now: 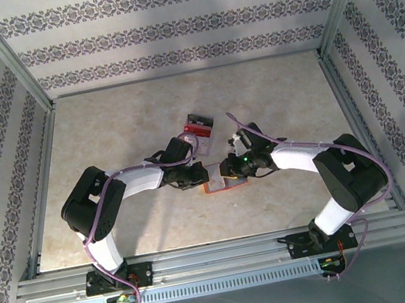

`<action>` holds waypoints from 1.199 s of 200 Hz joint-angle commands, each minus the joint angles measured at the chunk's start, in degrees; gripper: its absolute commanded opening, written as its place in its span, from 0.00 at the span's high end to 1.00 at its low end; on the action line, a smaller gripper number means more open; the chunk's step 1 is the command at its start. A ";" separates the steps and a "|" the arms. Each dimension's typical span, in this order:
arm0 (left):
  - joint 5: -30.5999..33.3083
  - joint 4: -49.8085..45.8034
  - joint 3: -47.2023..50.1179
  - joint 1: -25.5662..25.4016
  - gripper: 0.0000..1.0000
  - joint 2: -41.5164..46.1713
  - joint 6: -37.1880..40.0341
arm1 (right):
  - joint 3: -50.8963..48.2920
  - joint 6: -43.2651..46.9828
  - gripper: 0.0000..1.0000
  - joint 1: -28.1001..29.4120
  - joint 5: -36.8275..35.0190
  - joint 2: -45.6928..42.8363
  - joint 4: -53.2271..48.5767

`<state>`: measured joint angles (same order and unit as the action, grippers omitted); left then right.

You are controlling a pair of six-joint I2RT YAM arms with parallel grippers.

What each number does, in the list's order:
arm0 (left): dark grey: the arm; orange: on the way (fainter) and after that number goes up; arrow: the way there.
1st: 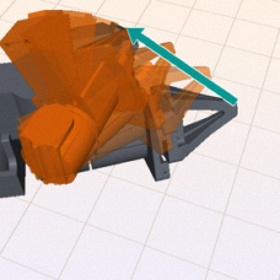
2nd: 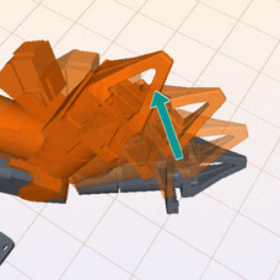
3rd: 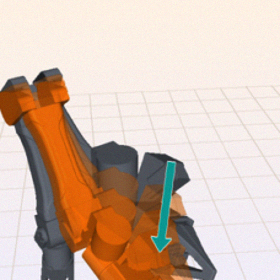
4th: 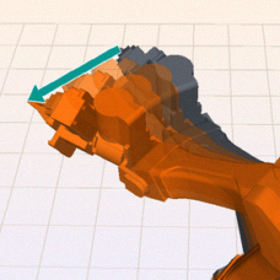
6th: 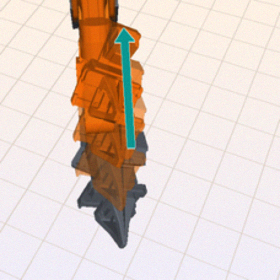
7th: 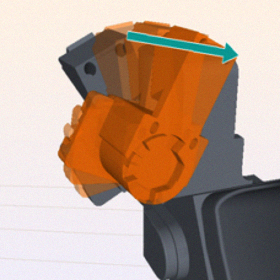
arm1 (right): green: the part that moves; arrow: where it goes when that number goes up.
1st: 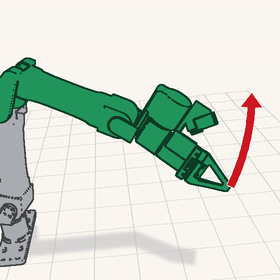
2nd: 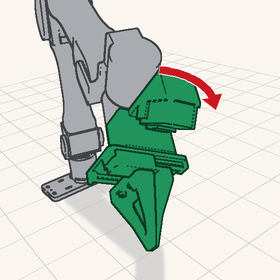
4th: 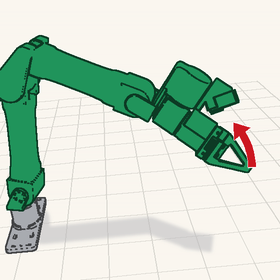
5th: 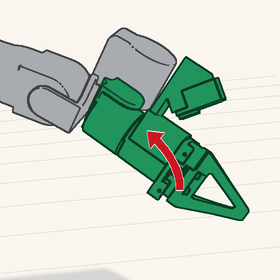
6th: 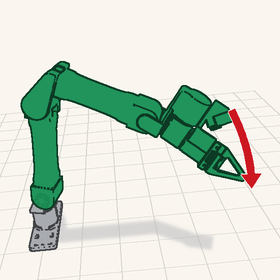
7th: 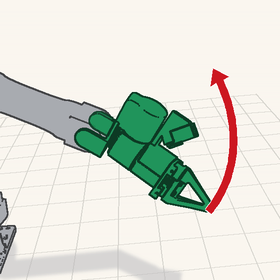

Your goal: Take the credit cards out of the card holder

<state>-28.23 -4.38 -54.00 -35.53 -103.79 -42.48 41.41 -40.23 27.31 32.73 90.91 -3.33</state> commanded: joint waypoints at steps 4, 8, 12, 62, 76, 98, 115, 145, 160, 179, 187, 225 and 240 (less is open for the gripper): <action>2.19 -2.27 1.02 0.37 0.87 -1.54 0.08 | -1.15 1.27 0.77 -0.68 1.85 1.17 1.08; 2.19 -2.21 1.02 0.35 0.87 -1.59 0.03 | -1.15 1.33 0.77 -0.70 1.96 1.32 1.11; 2.13 -2.23 1.03 0.37 0.87 -1.57 0.03 | -1.15 1.37 0.77 -0.83 2.05 1.49 1.05; 2.18 -2.39 1.09 0.39 0.87 -1.57 0.12 | -1.68 1.85 0.77 -0.86 1.68 2.82 0.93; 2.13 -2.39 1.04 0.39 0.87 -1.59 0.12 | -1.85 1.97 0.78 -0.83 1.72 3.12 1.04; 2.12 -2.39 1.03 0.34 0.87 -1.53 0.16 | -2.12 2.08 0.78 -0.86 1.90 3.39 1.31; 2.13 -2.47 1.11 0.39 0.87 -1.58 0.12 | -2.27 2.17 0.80 -0.94 2.24 3.48 1.31; 2.15 -2.47 1.09 0.37 0.87 -1.66 0.12 | -2.73 2.00 0.81 -0.86 3.37 3.65 2.17; 2.12 -2.45 1.05 0.37 0.87 -1.67 0.12 | -2.82 1.86 0.81 -0.79 3.74 3.74 2.40; 2.09 -2.30 1.08 0.37 0.87 -1.70 0.12 | -3.08 1.73 0.82 -0.70 3.74 3.92 2.84; 2.19 -2.32 1.07 0.37 0.87 -1.70 0.12 | -3.09 1.68 0.82 -0.68 3.82 4.07 2.98; 2.11 -2.39 1.11 0.37 0.87 -1.70 0.12 | -3.00 1.31 0.83 -0.25 4.18 4.58 3.73; 2.09 -2.39 1.16 0.37 0.87 -1.71 0.12 | -2.83 1.14 0.83 -0.07 4.42 4.80 4.14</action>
<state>-28.23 -4.40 -54.00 -35.53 -103.79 -42.48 39.46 -39.09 26.76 35.51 94.35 -0.12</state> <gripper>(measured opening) 0.128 0.173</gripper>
